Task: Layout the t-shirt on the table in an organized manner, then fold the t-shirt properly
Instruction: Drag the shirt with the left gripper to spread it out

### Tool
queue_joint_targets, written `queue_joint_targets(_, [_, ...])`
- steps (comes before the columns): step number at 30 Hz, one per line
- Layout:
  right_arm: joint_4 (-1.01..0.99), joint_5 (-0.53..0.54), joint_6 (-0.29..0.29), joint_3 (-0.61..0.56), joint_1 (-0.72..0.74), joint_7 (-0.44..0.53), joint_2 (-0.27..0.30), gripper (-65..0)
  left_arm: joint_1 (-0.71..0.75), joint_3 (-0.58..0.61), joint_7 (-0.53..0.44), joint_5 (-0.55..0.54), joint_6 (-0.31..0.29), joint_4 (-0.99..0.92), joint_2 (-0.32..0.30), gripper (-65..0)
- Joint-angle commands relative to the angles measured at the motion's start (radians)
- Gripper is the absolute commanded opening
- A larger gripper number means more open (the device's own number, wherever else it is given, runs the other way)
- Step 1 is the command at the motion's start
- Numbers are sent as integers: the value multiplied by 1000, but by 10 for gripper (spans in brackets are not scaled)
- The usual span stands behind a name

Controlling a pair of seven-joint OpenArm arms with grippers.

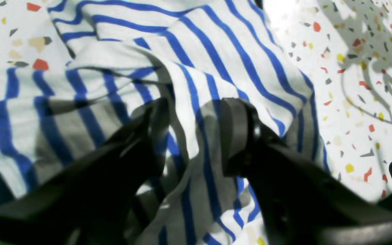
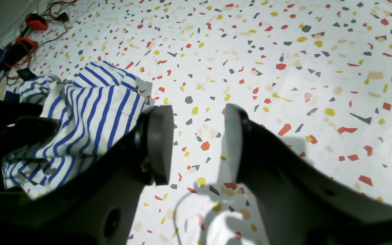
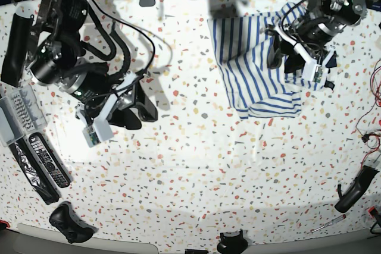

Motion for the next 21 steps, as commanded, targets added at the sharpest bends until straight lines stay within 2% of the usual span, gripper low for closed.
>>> queue_joint_targets(1, [20, 18, 6, 2, 13, 23, 5, -408, -3, -3, -23, -13, -4, 15, -8, -479])
queue_joint_targets(3, [20, 18, 6, 2, 13, 24, 5, -408, -3, -3, -20, -13, -4, 15, -9, -633])
queue_joint_targets(4, [20, 18, 6, 2, 13, 24, 5, -408, -3, -4, -7, -11, -4, 16, -9, -650])
queue_joint_targets(7, [20, 18, 7, 2, 13, 24, 6, -408, -3, -43, 32, 3, -3, 24, -36, -650])
queue_joint_targets(9, [20, 18, 7, 2, 13, 24, 5, -408, -3, -110, 84, 3, -3, 26, -56, -650])
queue_joint_targets(13, [20, 18, 7, 2, 13, 24, 5, -408, 0, -243, 203, 3, -3, 25, -58, -650])
queue_joint_targets(18, [20, 18, 7, 2, 13, 24, 5, -408, 17, -264, 198, 4, -3, 25, -56, -650])
queue_joint_targets(19, [20, 18, 7, 2, 14, 24, 5, -408, 17, -264, 197, 16, -3, 25, -56, -608])
queue_joint_targets(21, [20, 18, 7, 2, 13, 25, 5, -408, 16, -267, 182, 42, -3, 25, -57, -471])
